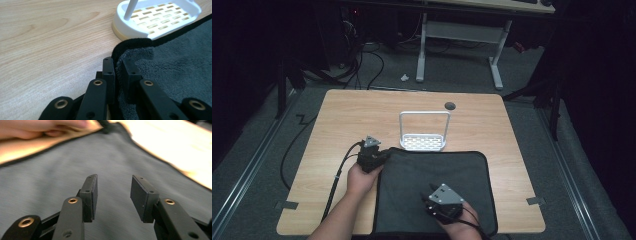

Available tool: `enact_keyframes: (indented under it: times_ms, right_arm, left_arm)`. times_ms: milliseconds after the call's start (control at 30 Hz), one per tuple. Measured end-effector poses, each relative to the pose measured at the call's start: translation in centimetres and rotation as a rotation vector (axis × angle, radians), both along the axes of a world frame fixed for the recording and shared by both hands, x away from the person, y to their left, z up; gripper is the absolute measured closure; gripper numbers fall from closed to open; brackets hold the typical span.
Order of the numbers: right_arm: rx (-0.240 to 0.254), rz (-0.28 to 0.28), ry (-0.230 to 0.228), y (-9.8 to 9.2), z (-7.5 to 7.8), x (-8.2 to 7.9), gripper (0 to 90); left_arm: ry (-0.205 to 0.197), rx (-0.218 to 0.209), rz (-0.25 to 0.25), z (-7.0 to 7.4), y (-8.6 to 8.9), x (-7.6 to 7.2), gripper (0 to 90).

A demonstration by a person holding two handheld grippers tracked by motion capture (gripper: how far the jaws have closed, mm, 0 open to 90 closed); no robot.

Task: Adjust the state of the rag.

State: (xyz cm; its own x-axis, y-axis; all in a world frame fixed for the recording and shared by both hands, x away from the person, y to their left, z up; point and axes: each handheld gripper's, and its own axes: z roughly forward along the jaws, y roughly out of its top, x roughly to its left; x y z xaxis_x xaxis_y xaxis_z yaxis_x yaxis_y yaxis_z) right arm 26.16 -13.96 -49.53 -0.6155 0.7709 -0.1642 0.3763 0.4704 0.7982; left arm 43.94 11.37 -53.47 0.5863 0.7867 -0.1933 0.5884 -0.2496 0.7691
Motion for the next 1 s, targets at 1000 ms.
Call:
enact_keyframes:
  times_ms: [1000]
  right_arm:
    - [-0.012,0.251,0.173,12.1,-3.7,-1.7,58.0]
  left_arm:
    - [0.006,-0.036,0.005,0.0,0.5,-0.2,81.2]
